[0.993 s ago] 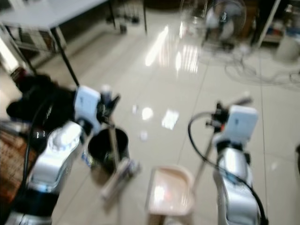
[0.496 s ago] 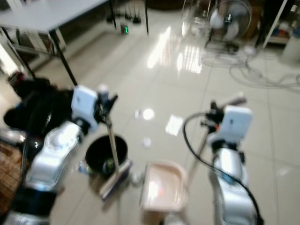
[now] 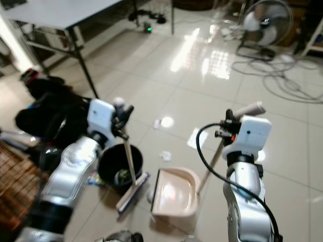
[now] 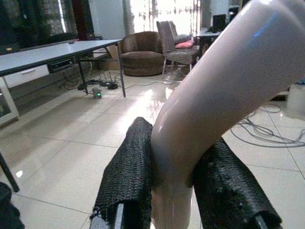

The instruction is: Sweep floor

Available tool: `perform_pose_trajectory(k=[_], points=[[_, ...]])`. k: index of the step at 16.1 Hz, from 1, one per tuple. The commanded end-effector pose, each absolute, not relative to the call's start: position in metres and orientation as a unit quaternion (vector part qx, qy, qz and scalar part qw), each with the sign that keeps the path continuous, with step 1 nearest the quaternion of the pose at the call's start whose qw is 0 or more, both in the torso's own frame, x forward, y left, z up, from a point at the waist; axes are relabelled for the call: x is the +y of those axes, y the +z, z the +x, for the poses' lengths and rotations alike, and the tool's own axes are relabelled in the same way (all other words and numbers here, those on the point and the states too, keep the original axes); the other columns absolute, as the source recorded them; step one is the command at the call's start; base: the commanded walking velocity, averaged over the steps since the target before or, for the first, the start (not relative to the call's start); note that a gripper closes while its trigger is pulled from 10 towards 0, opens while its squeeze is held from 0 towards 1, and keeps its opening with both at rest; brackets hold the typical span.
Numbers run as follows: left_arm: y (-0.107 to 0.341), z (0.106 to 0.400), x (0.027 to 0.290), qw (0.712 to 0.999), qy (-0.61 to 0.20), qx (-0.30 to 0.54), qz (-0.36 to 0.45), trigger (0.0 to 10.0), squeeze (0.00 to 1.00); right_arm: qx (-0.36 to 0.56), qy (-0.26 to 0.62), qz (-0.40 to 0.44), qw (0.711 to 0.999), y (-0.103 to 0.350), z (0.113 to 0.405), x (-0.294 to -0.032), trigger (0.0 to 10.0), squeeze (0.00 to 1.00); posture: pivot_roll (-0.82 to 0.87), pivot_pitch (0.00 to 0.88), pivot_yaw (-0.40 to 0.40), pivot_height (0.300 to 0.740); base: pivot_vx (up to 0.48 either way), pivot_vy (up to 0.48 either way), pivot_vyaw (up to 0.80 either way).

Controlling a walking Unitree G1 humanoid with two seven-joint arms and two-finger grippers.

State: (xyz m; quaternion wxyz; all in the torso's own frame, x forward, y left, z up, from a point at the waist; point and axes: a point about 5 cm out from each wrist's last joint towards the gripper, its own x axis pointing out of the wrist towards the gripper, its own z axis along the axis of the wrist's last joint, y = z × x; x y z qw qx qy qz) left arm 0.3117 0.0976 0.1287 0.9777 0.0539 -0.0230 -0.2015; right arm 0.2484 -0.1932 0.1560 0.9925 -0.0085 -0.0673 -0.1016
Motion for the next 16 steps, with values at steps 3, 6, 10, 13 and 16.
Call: perform_pose_trajectory(k=[3, 6, 10, 13, 16], points=[[0.122, 0.316, 0.092, 0.974, -0.201, -0.046, 0.088, 10.0, 0.0, -0.09, -0.107, -0.03, 0.99, 0.157, 0.25, -0.196, 10.0, 0.0, -0.08, 0.15, 0.09, 0.74, 0.0, 0.0, 0.0], [0.116, 0.32, 0.091, 0.977, -0.179, -0.06, 0.099, 10.0, 0.0, -0.1, -0.112, -0.045, 0.988, 0.155, 0.251, -0.201, 10.0, 0.0, -0.07, 0.19, 0.102, 0.74, 0.0, 0.0, 0.0], [0.112, 0.322, 0.086, 0.977, -0.17, -0.09, 0.096, 10.0, 0.0, -0.118, -0.129, -0.055, 0.983, 0.15, 0.255, -0.208, 10.0, 0.0, -0.06, 0.253, 0.123, 0.74, 0.0, 0.0, 0.0], [0.113, 0.32, 0.069, 0.972, -0.188, -0.117, 0.08, 10.0, 0.0, -0.13, -0.137, -0.063, 0.98, 0.142, 0.26, -0.211, 10.0, 0.0, -0.06, 0.306, 0.143, 0.74, 0.0, 0.0, 0.0], [0.108, 0.319, 0.056, 0.971, -0.198, -0.112, 0.08, 10.0, 0.0, -0.136, -0.146, -0.067, 0.978, 0.137, 0.266, -0.213, 10.0, 0.0, -0.05, 0.327, 0.153, 0.74, 0.0, 0.0, 0.0]])
